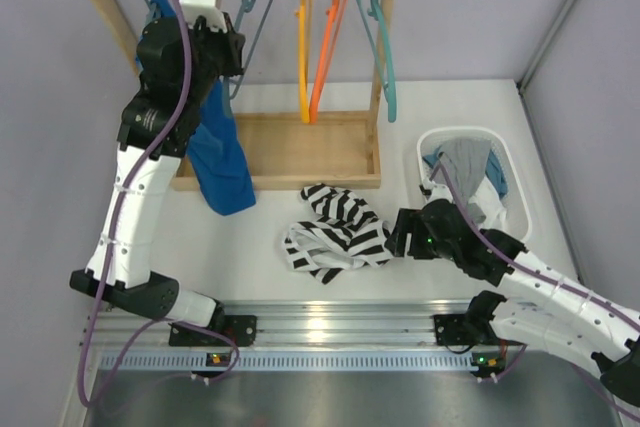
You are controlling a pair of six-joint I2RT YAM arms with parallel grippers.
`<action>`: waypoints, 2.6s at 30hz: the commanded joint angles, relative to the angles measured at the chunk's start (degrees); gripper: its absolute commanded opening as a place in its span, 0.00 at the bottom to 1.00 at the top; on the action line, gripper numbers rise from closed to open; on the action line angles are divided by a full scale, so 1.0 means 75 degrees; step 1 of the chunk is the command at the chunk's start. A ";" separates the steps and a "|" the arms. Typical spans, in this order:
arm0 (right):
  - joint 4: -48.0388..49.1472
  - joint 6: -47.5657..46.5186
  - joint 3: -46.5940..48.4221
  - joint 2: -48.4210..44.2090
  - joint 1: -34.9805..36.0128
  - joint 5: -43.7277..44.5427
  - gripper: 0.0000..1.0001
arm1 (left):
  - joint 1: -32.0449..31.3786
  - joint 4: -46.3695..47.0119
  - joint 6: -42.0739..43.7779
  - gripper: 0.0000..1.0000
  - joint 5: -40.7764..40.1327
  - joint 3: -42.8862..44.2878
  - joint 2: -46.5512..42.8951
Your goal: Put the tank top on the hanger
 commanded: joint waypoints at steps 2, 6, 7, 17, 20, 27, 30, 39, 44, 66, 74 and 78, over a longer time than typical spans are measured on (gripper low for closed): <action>0.0258 -0.0123 -0.0084 -0.0037 0.0037 -0.0069 0.70 | -0.0010 0.0836 -0.0023 0.00 -0.0040 -0.0207 -0.0466; 0.0316 -0.0112 -0.0166 -0.0060 0.0037 -0.0115 0.70 | -0.0021 0.0802 0.0000 0.00 0.0018 -0.0558 -0.0701; 0.0328 -0.0112 -0.0201 -0.0060 0.0037 -0.0115 0.70 | -0.0021 0.0778 -0.0023 0.00 0.0030 -0.0594 -0.0794; 0.0398 -0.0287 -0.0272 -0.0061 0.0037 -0.0069 0.70 | -0.0021 0.1071 -0.0117 0.00 0.0089 -0.1789 -0.1756; 0.0433 -0.0334 -0.0307 0.0021 0.0038 -0.0034 0.70 | -0.0021 0.0931 -0.0163 0.00 0.0228 -0.1848 -0.1862; 0.0515 -0.0592 -0.0284 -0.0177 0.0096 0.0048 0.70 | -0.0021 0.0731 -0.0958 0.00 0.0335 -0.3237 -0.2704; 0.0516 -0.0803 -0.0272 -0.0353 0.0224 0.0107 0.68 | -0.0021 0.0801 -0.1392 0.00 0.0661 -0.4397 -0.3407; 0.0820 -0.0652 -0.0109 0.0231 0.2563 0.1675 0.53 | -0.0056 0.0462 -0.2587 0.00 0.2021 -0.6874 -0.5387; 0.0645 -0.0207 0.0173 0.1518 0.3611 0.3094 0.52 | -0.0068 0.0403 -0.3140 0.00 0.2805 -0.7905 -0.6021; 0.0739 0.1164 0.0267 0.3490 0.4502 0.5122 0.69 | -0.0337 -0.0289 -0.2531 0.00 0.3159 -0.7450 -0.5378; 0.0644 0.1869 0.0501 0.4357 0.4678 0.5813 0.72 | -0.1075 -0.0277 -0.2250 0.00 0.2749 -0.7122 -0.4769; 0.0680 0.1752 0.0724 0.4708 0.4643 0.6130 0.63 | -0.1684 -0.0277 -0.2133 0.00 0.2187 -0.6946 -0.4522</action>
